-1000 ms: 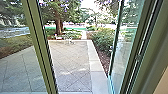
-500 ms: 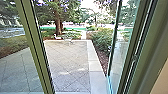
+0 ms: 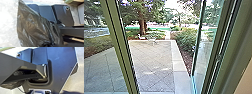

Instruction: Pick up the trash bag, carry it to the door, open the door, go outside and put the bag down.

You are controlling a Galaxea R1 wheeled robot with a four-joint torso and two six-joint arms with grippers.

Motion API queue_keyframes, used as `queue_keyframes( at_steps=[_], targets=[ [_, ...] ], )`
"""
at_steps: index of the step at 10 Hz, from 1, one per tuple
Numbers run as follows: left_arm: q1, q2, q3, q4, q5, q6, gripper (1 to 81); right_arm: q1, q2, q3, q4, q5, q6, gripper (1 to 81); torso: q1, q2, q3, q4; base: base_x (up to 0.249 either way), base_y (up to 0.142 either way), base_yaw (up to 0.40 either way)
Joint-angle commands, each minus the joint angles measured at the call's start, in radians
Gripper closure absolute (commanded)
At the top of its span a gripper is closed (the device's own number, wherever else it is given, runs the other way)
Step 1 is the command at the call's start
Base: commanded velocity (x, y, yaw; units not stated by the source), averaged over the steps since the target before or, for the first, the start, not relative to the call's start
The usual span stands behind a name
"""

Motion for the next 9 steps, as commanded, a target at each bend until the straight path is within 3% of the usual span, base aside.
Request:
queue_keyframes(
  at_steps=[1, 9],
  targets=[
    [-0.048, 0.008, 0.008, 0.012, 0.054, 0.007, 81.1, 0.034, 0.006, 0.005, -0.008, -0.053, -0.002, 1.0, 0.0, 0.0, 0.0, 0.0, 0.0, 0.0, 0.0],
    [-0.049, 0.008, 0.006, 0.01, 0.054, 0.005, 81.1, 0.032, 0.009, 0.004, -0.008, -0.053, -0.004, 1.0, -0.002, -0.001, 0.0, 0.0, 0.091, 0.0, 0.0]
  ],
)
